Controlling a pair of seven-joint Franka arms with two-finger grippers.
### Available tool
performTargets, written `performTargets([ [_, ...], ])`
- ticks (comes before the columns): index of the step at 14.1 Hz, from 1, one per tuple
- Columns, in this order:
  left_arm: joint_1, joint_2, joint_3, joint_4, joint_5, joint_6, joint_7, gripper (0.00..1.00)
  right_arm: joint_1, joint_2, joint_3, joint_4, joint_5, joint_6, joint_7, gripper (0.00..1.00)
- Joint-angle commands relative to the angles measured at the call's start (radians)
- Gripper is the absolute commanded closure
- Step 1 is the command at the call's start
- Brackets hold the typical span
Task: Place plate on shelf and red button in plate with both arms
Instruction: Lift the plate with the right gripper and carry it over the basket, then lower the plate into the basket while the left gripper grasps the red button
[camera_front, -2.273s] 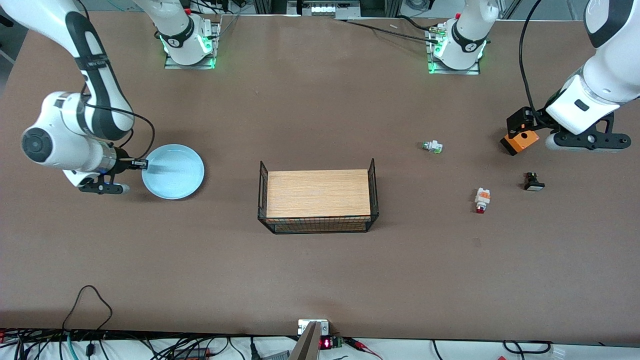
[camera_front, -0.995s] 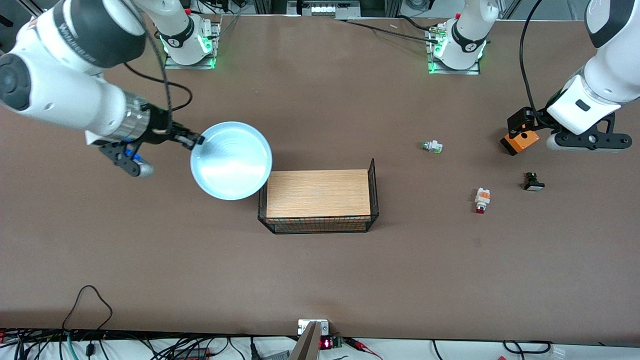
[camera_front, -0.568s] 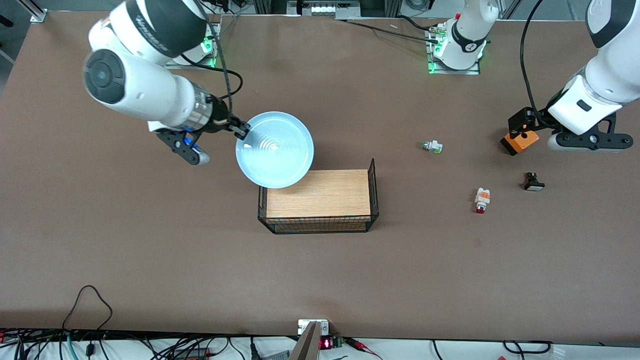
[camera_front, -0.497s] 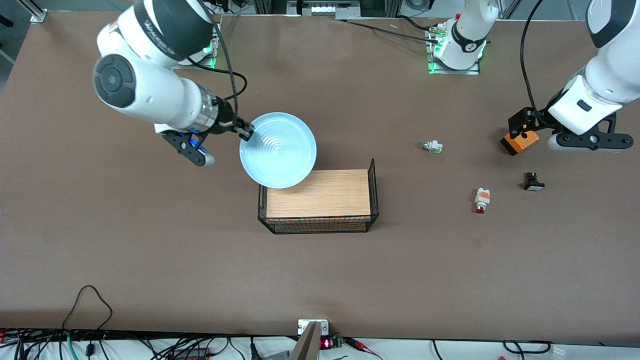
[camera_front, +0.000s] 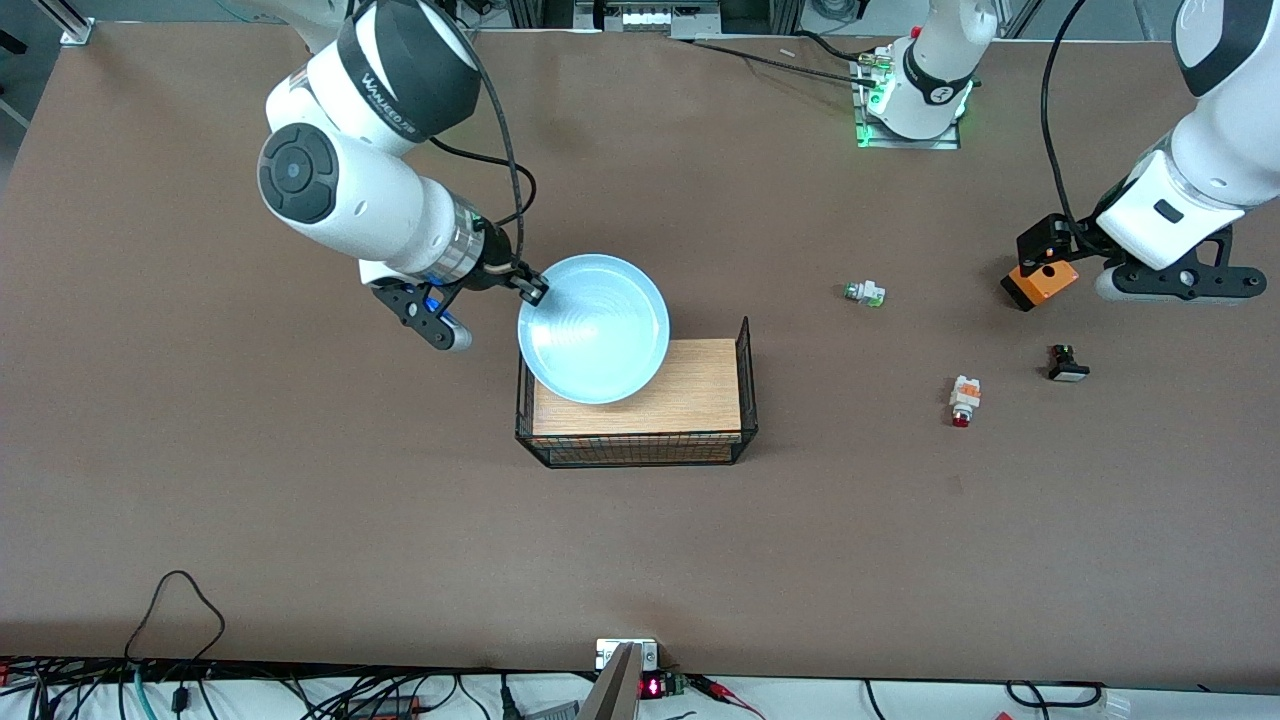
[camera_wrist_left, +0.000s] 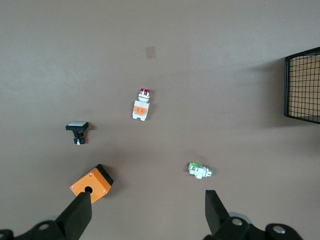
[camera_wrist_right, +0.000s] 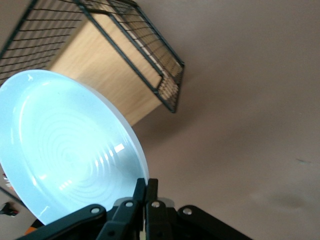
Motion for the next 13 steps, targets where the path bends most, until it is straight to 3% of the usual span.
performTargets([
  [1, 0.0, -0.003, 0.0, 0.015, 0.021, -0.023, 0.005, 0.0, 0.011, 0.018, -0.011, 0.027, 0.004, 0.029, -0.009, 1.0],
  [6, 0.004, 0.032, 0.002, 0.012, 0.02, -0.074, 0.006, 0.0, 0.04, 0.035, -0.011, -0.01, 0.004, 0.024, -0.017, 1.0],
  [9, 0.013, 0.146, 0.011, 0.009, 0.023, -0.162, 0.003, 0.0, 0.04, 0.044, -0.011, -0.021, 0.004, 0.033, -0.028, 1.0],
  [11, 0.032, 0.206, 0.01, 0.012, 0.049, -0.147, 0.006, 0.0, 0.038, 0.055, -0.013, -0.021, 0.002, 0.056, -0.028, 1.0],
  [13, 0.045, 0.27, 0.01, 0.002, 0.081, -0.024, 0.063, 0.0, 0.04, 0.07, -0.013, -0.019, 0.004, 0.079, -0.035, 1.0],
])
